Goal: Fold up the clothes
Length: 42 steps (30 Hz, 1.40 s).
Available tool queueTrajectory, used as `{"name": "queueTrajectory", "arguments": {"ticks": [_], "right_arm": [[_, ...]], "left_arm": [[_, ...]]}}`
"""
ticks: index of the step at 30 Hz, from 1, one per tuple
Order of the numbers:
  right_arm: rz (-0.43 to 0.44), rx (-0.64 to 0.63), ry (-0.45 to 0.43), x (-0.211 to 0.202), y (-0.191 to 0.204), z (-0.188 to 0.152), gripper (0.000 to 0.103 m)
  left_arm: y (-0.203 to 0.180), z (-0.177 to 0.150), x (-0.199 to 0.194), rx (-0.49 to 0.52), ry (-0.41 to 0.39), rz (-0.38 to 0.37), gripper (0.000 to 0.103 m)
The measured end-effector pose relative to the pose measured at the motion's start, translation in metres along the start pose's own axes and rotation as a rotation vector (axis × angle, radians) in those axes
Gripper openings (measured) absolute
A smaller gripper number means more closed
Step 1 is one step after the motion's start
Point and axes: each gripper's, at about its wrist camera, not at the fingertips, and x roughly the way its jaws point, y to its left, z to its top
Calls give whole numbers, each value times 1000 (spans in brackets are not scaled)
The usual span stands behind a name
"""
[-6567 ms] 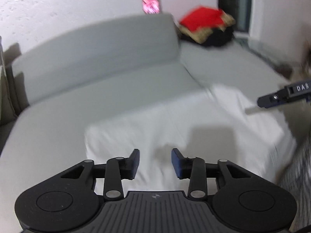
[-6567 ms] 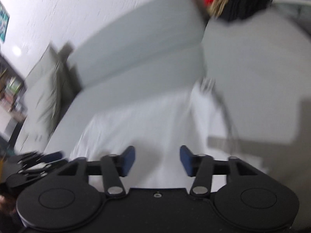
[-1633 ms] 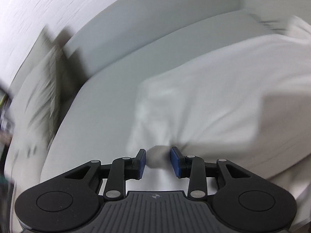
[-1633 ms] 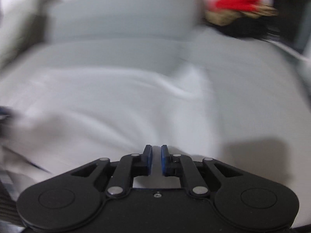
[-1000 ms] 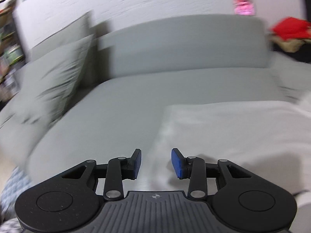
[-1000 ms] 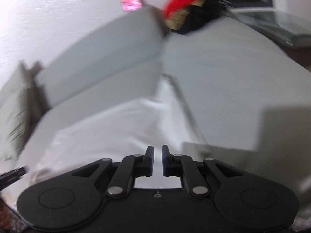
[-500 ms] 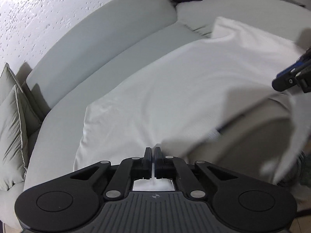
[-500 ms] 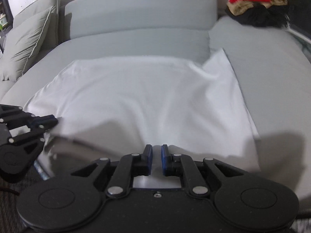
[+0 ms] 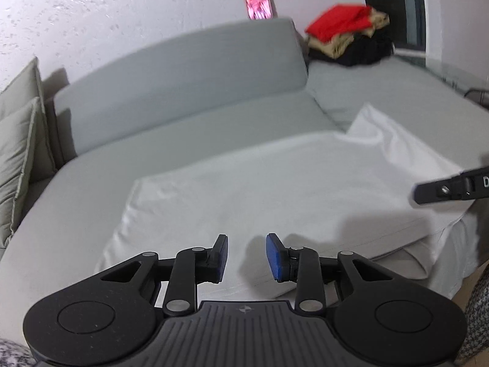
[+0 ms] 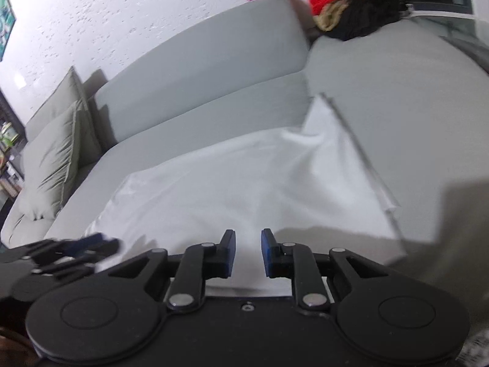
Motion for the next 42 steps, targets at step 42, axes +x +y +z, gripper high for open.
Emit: {"name": "queueTrajectory", "arguments": {"ticks": [42], "right_arm": [[62, 957, -211, 12, -122, -51, 38]], "left_arm": [[56, -1, -23, -219, 26, -15, 39]]}}
